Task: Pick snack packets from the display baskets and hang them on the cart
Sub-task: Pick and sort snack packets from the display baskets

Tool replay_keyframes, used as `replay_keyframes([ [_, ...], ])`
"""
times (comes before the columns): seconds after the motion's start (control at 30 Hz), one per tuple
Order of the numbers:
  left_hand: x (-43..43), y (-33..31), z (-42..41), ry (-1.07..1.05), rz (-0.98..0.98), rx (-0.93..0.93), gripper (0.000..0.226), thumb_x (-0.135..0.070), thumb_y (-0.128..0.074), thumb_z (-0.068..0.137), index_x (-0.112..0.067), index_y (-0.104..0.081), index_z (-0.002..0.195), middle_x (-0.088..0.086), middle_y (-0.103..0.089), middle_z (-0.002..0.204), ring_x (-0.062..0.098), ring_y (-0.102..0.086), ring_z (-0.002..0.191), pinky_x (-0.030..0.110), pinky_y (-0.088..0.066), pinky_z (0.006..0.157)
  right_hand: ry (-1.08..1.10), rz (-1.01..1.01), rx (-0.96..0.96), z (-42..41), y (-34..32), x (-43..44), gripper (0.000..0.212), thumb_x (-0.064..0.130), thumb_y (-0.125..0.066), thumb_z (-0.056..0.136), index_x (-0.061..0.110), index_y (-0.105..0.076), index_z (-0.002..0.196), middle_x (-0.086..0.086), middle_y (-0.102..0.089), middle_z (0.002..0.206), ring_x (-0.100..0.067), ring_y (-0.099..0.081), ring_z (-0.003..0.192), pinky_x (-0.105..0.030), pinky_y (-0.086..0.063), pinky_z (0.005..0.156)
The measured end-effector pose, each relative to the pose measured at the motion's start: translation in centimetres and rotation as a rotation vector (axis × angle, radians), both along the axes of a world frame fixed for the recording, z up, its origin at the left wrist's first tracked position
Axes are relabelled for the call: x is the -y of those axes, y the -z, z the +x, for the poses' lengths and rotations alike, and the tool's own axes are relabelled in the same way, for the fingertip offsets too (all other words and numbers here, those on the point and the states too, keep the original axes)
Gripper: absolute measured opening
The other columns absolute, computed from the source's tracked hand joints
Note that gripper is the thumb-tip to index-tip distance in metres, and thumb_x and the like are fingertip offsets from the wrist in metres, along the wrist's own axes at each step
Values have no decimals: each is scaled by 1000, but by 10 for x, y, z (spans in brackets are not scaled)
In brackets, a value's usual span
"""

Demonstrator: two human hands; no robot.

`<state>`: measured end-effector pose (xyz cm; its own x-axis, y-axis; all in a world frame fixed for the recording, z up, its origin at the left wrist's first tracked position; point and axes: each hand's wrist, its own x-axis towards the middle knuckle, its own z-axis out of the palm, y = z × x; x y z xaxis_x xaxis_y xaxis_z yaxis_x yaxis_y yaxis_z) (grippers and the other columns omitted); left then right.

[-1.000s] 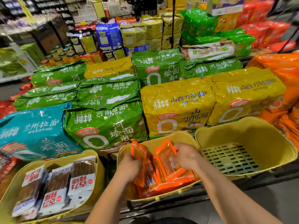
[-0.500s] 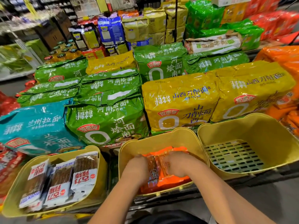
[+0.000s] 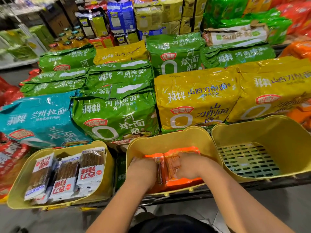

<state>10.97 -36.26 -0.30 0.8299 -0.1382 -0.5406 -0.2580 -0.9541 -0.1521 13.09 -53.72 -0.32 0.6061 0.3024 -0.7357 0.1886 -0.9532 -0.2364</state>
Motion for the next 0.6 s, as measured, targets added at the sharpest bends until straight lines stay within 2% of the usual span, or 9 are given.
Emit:
replay_keyframes([
  [0.03,-3,-6,3,2,-51,49,35,-14,-48,96,-17,-63,128,11,-66,129,32,-57,125,42,-38,112,12,7,0,0,0,0,57,48,-49,103,27,-39,155,-4,-21,167,-28,-22,152,-35,-24,119],
  [0.1,-13,-15,7,45,-165,187,30,-22,-51,97,-23,-64,124,7,-69,122,31,-61,116,41,-48,99,91,62,64,2,2,3,52,48,-53,100,29,-50,148,-4,-40,159,-27,-42,141,-33,-38,111],
  [0.17,-25,-20,7,43,-319,327,32,-30,-53,97,-26,-63,127,2,-69,121,29,-59,115,40,-50,93,232,180,187,3,6,6,45,47,-57,99,29,-58,140,-1,-53,147,-24,-55,126,-30,-46,101],
  [0.23,-37,-19,4,72,-444,474,32,-33,-54,94,-23,-67,121,2,-70,114,30,-59,111,42,-50,92,317,323,323,2,8,8,45,45,-59,99,29,-57,140,2,-52,145,-22,-51,129,-30,-43,103],
  [0.3,-48,-13,0,65,-488,597,38,-41,-50,92,-19,-70,116,3,-72,112,31,-60,112,46,-51,93,312,433,458,0,6,4,49,46,-61,97,29,-54,142,6,-49,146,-19,-43,137,-31,-36,111],
  [0.43,-66,-5,-9,-34,-501,636,49,-51,-49,94,-21,-66,127,5,-66,130,32,-54,126,50,-48,100,241,520,552,-6,-6,-16,65,53,-68,90,35,-45,148,14,-33,157,-11,-24,145,-29,-22,119],
  [0.53,-81,-8,-15,-92,-520,660,53,-54,-45,94,-21,-63,131,3,-64,132,30,-53,125,49,-48,100,133,547,613,-11,-22,-37,64,54,-65,90,37,-44,148,14,-31,158,-9,-22,145,-33,-22,123],
  [0.6,-96,-13,-23,-153,-546,692,53,-53,-45,93,-22,-60,134,1,-63,132,27,-53,126,48,-48,101,40,548,660,-14,-34,-57,60,52,-62,93,34,-45,148,13,-34,157,-9,-23,144,-27,-19,122],
])
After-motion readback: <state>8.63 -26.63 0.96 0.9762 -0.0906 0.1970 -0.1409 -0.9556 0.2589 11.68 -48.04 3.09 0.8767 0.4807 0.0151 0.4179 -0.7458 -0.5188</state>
